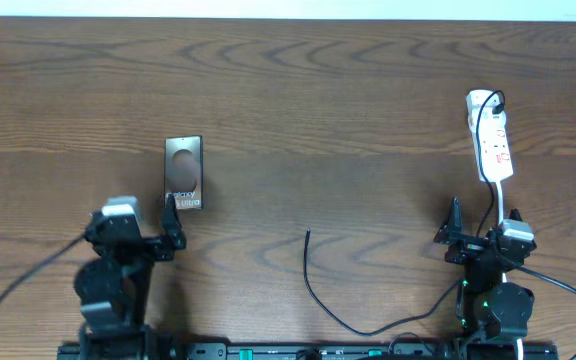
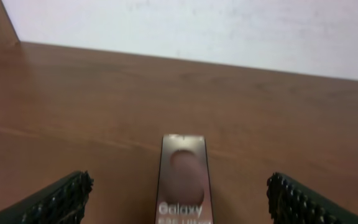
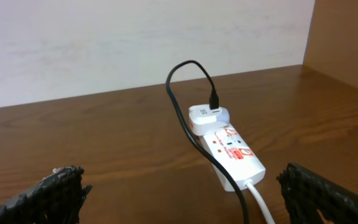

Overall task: Plug charger to phone and switch on socket
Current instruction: 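Move the left gripper forward over the Galaxy phone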

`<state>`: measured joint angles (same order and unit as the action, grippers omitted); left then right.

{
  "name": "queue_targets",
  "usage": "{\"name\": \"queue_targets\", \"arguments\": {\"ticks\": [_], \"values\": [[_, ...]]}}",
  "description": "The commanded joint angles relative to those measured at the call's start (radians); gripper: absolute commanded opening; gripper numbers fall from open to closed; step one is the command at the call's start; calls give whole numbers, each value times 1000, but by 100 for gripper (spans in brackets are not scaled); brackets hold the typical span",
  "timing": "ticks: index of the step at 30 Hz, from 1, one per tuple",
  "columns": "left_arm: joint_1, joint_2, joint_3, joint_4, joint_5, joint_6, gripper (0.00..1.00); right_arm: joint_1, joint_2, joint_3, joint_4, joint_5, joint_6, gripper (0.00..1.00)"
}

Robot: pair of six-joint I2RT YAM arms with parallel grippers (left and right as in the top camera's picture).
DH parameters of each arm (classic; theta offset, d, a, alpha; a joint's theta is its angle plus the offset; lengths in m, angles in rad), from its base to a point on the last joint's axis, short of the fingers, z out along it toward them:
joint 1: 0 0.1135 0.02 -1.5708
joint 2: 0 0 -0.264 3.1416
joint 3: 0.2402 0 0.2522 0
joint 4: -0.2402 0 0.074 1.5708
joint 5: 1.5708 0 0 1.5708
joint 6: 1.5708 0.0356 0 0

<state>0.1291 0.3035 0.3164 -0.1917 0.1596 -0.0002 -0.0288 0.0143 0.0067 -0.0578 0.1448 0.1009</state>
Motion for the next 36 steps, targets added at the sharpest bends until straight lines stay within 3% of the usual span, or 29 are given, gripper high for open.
{"name": "queue_targets", "arguments": {"ticks": [1,19,22,33,34,35,36], "values": [[4,141,145,-30,17,-4,91,-4,-8,-1,-5,-5,-13,99],[4,1040,971,-695,16,19,92,-4,-8,-1,-5,-5,-13,99],[3,1125,1037,-769,17,32,91,-4,-8,-1,-5,-5,-13,99],[3,1219,1043,-749,19,30,90,-4,-8,-1,-5,-5,-13,99],[3,1219,1043,-748,30,31,79,-4,-8,-1,-5,-5,-13,99],[3,1219,1043,-747,40,40,50,-4,-8,-1,-5,-5,-13,99],[3,1219,1043,-748,42,49,8,-4,-8,-1,-5,-5,-13,99]]}}
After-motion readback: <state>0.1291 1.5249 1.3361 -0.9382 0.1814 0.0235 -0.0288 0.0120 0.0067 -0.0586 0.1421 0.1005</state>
